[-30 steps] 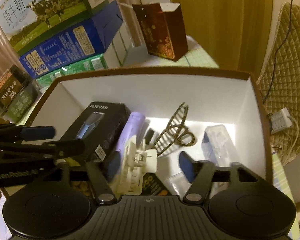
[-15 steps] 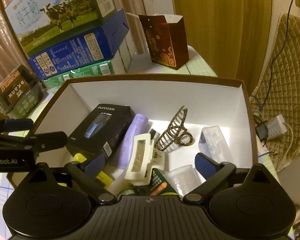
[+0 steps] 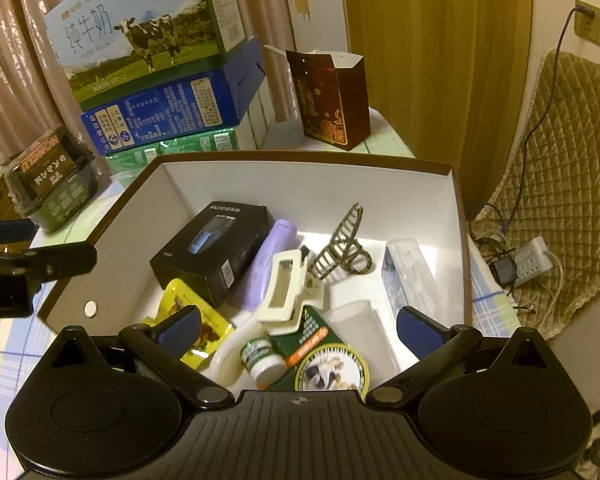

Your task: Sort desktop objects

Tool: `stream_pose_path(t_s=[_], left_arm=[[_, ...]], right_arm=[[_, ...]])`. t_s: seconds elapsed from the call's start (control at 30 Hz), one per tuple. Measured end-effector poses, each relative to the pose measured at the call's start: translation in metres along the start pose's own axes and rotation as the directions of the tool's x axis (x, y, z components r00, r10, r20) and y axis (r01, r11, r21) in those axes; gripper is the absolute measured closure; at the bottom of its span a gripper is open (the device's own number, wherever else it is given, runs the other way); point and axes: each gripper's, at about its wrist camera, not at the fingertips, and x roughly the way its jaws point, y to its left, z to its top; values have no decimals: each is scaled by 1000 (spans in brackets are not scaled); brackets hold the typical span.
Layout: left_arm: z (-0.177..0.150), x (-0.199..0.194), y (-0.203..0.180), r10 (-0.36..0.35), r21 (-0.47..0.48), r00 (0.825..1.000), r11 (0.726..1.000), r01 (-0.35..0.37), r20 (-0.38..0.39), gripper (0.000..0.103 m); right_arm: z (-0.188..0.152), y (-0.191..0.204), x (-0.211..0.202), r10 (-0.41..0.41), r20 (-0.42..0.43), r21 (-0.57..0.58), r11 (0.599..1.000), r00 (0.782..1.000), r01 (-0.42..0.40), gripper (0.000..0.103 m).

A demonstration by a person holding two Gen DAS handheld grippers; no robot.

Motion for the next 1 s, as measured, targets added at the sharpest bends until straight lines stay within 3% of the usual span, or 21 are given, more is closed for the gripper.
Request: stream_pose_path(t_s=[0.63, 1.0], left_arm=[[-33, -68, -13, 57, -11, 997, 998, -57, 46, 1], [-51, -96, -23, 50, -19, 999, 999, -50, -1, 1]], right_arm=[[-40, 15, -64, -10, 51, -65, 998, 999, 13, 2], [-57, 13, -90, 9, 48, -18, 1000, 999, -8, 2]])
